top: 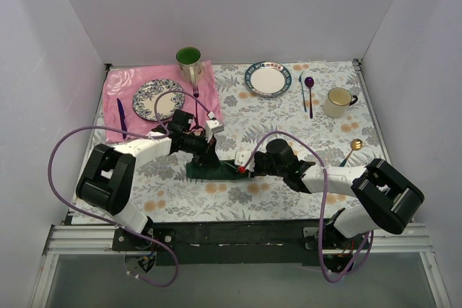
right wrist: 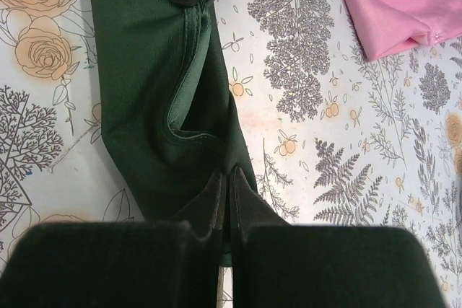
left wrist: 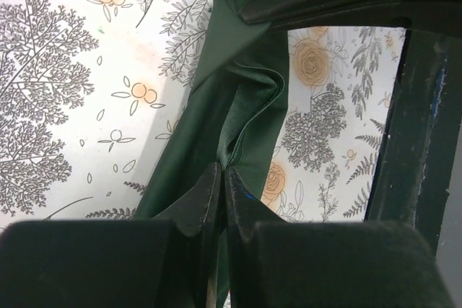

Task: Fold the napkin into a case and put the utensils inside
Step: Stuff the top corner of the smaller-rectangle-folded napkin into the folded napkin.

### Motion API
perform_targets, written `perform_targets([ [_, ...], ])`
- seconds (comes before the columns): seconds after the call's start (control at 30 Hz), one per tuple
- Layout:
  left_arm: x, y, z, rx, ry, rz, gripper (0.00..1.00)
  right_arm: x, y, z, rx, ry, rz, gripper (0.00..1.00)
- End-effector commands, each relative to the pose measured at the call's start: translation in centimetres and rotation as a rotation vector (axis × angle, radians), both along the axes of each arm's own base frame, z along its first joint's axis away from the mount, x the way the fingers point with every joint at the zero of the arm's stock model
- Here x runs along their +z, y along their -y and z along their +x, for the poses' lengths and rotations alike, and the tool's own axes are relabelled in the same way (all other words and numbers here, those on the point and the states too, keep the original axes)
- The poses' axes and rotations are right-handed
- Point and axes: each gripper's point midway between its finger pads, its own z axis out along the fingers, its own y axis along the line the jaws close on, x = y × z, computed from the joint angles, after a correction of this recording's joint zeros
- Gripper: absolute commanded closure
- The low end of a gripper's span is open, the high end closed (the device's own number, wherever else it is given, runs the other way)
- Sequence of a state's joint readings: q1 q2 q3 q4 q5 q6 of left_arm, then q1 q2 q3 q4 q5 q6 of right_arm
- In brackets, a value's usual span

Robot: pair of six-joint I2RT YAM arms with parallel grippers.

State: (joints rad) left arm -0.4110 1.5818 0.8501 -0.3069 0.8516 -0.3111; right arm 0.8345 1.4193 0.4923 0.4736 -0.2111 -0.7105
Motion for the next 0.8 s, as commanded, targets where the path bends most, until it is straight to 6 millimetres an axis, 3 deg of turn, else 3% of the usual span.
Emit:
perform_targets([
  [0.0, -0.2, -0.1, 1.4, 0.002, 0.063, 0.023, 1.00, 0.5, -0.9, -0.1, 0.045, 0.009, 0.024, 0.99],
  [0.43, -4.1, -0.5, 2.5, 0.034, -0.081, 0.063, 1.00, 0.0, -1.1, -0.1, 0.085, 0.010, 0.003, 0.99],
  [0.53, -3.1, -0.3, 2.0, 0.008, -0.071, 0.033, 1.00, 0.0, -1.2, 0.1, 0.088, 0.010, 0.000, 0.99],
  [0.67, -0.2, 0.1, 1.7, -0.027, 0.018, -0.018, 1.00, -0.2, -1.2, 0.4, 0.097, 0.019, -0.007, 0.99],
  [0.77, 0.2, 0.2, 2.0, -0.029, 0.044, -0.017, 1.00, -0.2, -1.4, 0.6, 0.110, 0.028, -0.008, 0.99],
])
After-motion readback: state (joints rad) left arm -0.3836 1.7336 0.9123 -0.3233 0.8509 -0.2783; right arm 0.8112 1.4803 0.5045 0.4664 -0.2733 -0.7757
